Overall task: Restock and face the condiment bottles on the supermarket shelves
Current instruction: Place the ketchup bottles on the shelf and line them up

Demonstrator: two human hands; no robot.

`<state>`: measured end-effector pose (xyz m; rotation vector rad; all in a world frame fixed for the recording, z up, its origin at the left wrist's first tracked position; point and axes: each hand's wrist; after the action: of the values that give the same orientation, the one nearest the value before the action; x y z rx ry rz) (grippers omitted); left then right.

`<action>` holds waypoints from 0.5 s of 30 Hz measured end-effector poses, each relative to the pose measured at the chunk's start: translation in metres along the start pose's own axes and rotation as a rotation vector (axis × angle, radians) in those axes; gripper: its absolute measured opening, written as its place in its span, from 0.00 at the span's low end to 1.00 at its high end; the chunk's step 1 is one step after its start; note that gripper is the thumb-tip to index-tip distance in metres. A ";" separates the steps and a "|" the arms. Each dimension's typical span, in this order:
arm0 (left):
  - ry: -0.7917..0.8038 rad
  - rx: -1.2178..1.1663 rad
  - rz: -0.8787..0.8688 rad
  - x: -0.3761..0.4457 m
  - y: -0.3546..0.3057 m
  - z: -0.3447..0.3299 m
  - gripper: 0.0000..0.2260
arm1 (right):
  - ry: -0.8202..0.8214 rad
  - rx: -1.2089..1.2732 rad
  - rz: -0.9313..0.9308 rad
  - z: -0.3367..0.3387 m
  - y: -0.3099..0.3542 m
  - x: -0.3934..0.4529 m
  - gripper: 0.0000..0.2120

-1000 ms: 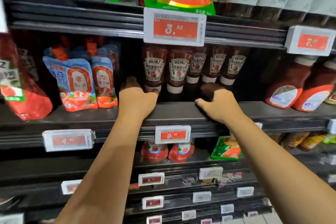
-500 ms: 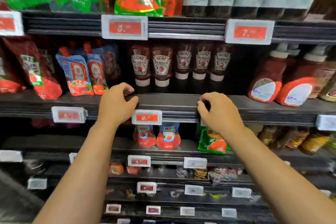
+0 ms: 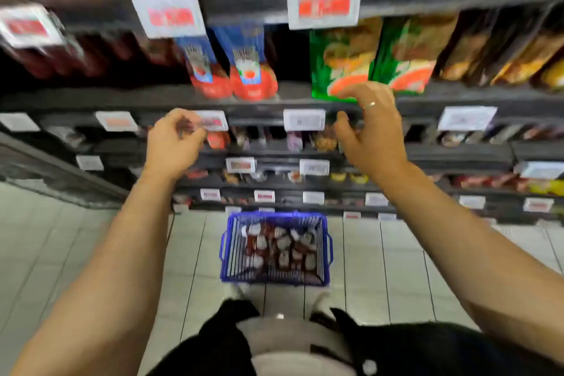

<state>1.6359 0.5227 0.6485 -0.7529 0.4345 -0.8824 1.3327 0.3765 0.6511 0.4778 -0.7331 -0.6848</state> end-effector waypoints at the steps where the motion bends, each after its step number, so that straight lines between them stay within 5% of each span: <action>1: 0.113 0.002 0.129 -0.005 0.017 -0.014 0.05 | 0.099 0.034 -0.134 -0.012 -0.013 -0.020 0.11; 6: 0.681 -0.021 0.620 -0.040 0.104 -0.085 0.05 | 0.752 0.075 -0.772 -0.084 -0.076 -0.125 0.08; 11: 0.716 -0.126 0.723 -0.069 0.204 -0.157 0.09 | 1.058 0.011 -0.982 -0.178 -0.115 -0.222 0.09; 15: 0.745 -0.078 0.816 -0.081 0.299 -0.230 0.08 | 1.110 0.097 -1.103 -0.261 -0.152 -0.277 0.09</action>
<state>1.6038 0.6178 0.2756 -0.2286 1.3311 -0.3332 1.3140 0.5106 0.2638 1.2341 0.6407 -1.2112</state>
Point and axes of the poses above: each hand's wrist, its own x-axis towards the middle knuckle, its own z-axis out of the back of the hand, y = z × x, and after that the axes turned 9 degrees about y, right-handed
